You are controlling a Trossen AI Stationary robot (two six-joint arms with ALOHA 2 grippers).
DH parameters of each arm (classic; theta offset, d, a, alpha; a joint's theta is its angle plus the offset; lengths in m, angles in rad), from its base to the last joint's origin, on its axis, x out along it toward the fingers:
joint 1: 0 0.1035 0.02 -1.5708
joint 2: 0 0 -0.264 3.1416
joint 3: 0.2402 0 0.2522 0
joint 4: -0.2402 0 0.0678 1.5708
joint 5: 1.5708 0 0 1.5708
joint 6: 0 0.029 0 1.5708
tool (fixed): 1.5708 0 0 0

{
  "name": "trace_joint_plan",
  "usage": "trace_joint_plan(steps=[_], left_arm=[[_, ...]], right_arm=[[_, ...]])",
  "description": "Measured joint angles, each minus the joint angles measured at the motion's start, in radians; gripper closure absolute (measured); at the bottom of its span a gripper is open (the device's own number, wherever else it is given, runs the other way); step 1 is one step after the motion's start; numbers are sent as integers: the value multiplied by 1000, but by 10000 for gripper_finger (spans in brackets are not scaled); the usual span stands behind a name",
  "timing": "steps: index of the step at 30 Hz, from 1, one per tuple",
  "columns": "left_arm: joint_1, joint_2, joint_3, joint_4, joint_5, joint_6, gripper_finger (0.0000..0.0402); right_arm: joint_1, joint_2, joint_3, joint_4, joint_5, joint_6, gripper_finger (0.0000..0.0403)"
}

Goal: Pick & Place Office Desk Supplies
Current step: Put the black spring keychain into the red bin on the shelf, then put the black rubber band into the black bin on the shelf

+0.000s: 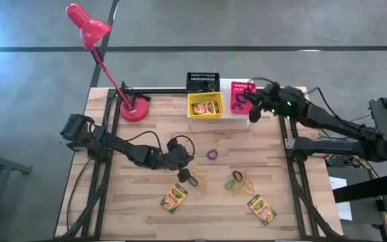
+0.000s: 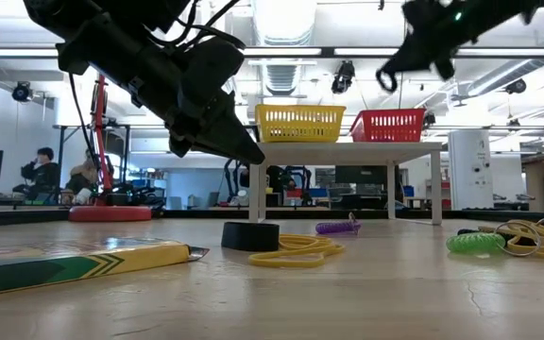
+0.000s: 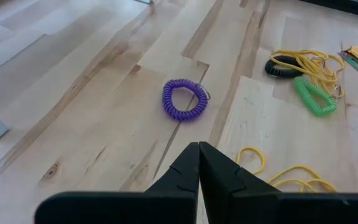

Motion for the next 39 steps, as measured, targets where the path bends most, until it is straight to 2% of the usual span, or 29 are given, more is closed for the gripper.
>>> trace_joint_plan(steps=[4,9,15,21,26,32,35,39], left_arm=[[2,0,0,0,-1,0,387],[2,0,0,-3,-1,0,387],[2,0,0,-8,-1,-2,387],[1,0,0,-10,-1,-4,387],[1,0,0,-10,-1,-4,387],[1,0,0,-10,-1,-4,387],[0,-2,0,-17,24,11,387],[0,-47,0,-85,135,96,387]], right_arm=[[-151,115,34,-62,-181,9,378],[-230,250,93,-94,-303,-34,378],[-234,366,220,-252,-303,-89,368],[-233,447,340,-430,-249,-127,313],[-228,456,421,-506,-247,-148,268],[-117,359,460,-492,-246,-132,256],[1,293,426,-460,-247,-91,261],[216,216,332,-385,-204,-16,269]])
